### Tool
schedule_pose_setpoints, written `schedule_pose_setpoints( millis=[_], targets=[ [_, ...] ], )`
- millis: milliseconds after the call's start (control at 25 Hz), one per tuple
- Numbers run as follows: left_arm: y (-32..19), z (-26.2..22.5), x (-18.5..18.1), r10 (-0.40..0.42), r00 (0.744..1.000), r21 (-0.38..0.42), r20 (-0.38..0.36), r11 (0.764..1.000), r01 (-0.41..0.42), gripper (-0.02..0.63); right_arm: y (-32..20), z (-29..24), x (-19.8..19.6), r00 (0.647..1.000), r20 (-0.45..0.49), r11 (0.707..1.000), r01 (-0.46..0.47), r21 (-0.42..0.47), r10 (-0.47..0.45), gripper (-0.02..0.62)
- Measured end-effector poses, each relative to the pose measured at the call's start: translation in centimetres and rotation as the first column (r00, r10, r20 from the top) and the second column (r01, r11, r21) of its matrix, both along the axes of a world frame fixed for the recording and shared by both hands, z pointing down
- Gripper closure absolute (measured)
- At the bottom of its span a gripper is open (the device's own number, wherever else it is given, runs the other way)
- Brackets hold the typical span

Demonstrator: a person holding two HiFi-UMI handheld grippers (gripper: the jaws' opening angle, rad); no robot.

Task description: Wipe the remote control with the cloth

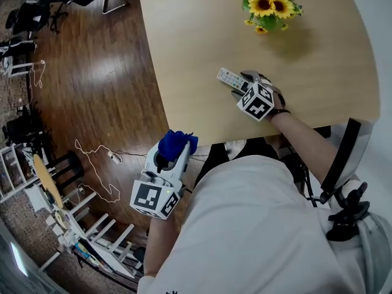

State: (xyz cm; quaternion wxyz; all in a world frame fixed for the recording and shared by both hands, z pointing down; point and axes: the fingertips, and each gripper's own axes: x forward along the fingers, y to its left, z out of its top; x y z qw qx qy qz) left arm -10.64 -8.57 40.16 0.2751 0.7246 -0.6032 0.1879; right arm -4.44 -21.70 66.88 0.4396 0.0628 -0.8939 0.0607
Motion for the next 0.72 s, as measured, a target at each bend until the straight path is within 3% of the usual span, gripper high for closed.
schedule_pose_setpoints(
  millis=[200,480,720],
  targets=[
    [2.4,-1.3,0.1,0.049,0.999,0.011,-0.002,0.999,-0.049,0.46,1.1,-4.2,1.5,0.998,0.024,0.993,-0.056,0.108,0.053,0.272],
    [2.2,-0.5,1.0,0.145,0.989,0.059,-0.003,0.988,-0.144,0.46,2.4,-6.9,6.0,0.983,0.085,0.974,-0.171,0.147,0.16,0.273],
    [10.5,-0.9,-1.4,0.25,0.968,0.17,-0.02,0.955,-0.243,0.46,11.5,-8.8,6.1,0.965,0.077,0.95,-0.262,0.169,0.252,0.273]
  ],
)
